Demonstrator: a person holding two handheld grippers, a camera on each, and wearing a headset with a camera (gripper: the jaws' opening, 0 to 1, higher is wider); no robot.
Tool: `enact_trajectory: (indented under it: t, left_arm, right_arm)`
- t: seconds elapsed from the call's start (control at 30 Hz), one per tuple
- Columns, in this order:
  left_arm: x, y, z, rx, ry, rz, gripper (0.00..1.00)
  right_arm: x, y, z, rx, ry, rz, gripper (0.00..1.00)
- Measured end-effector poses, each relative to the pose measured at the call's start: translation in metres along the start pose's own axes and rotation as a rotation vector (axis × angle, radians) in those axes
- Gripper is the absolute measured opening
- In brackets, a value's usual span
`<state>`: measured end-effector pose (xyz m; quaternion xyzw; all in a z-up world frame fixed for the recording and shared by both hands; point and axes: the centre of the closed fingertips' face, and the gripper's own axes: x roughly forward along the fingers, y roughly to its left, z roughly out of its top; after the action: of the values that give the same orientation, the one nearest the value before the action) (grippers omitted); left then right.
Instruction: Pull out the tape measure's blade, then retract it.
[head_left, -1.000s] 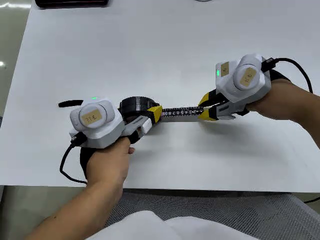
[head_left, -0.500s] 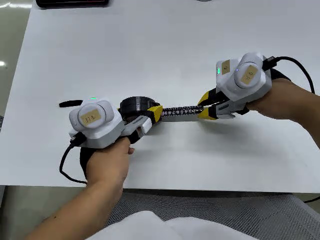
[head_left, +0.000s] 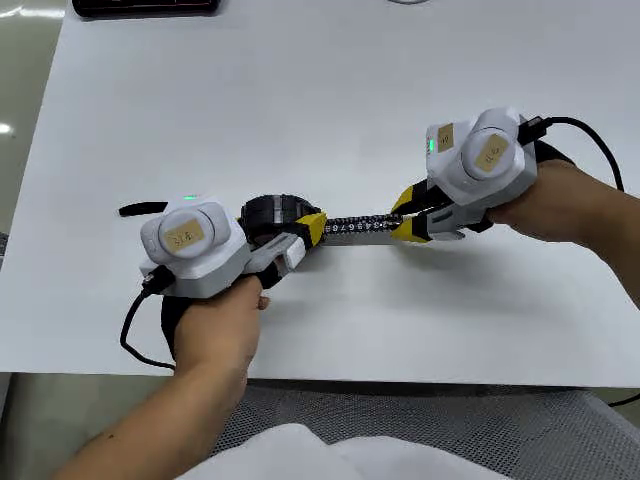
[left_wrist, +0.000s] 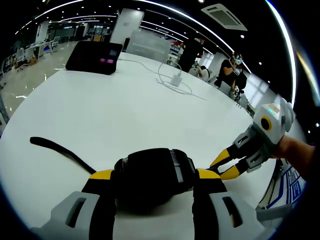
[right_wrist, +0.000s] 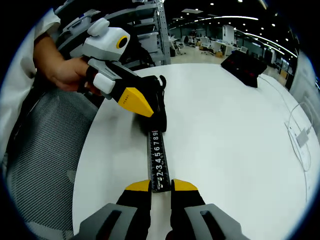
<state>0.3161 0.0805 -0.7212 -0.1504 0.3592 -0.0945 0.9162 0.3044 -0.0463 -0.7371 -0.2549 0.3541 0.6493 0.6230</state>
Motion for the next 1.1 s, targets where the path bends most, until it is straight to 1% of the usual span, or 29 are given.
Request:
enact_trajectory:
  t: [0.17,0.33,0.53,0.67,0.77,0.83,0.97,1.03,1.1]
  left_arm:
    - [-0.0004,-0.0004,0.0002,0.000,0.001,0.001,0.58]
    - [-0.0005,-0.0004,0.0005,0.001,-0.002,0.005,0.58]
    - [0.0001,-0.0027,-0.0006,0.021,-0.008,0.026,0.60]
    - [0.0000,-0.0024,-0.0002,0.022,-0.008,0.034,0.60]
    - [0.0004,-0.0026,-0.0003,0.026,-0.009,0.042,0.61]
    - [0.0006,-0.0024,-0.0004,0.023,-0.004,0.045,0.60]
    - [0.0007,-0.0034,-0.0011,0.042,0.010,0.049,0.58]
    - [0.0004,-0.0028,-0.0009,0.035,0.018,0.047,0.58]
    - [0.0002,-0.0028,-0.0013,0.042,0.019,0.047,0.57]
  right_arm:
    - [0.0010,0.0002,-0.0006,-0.011,0.010,-0.003,0.11]
    - [0.0002,0.0006,0.0010,-0.007,0.003,-0.005,0.10]
    - [0.0014,0.0020,0.0005,-0.011,0.006,-0.005,0.11]
    - [0.0007,0.0023,0.0012,-0.004,0.001,-0.007,0.11]
    - [0.0016,0.0026,0.0003,-0.008,0.008,-0.009,0.11]
    - [0.0014,0.0026,0.0003,-0.007,0.007,-0.009,0.11]
    - [0.0012,0.0030,0.0004,-0.007,0.007,-0.008,0.11]
    - [0.0014,0.0034,-0.0002,-0.008,0.010,-0.007,0.11]
    - [0.0008,0.0034,0.0002,-0.005,0.006,-0.005,0.11]
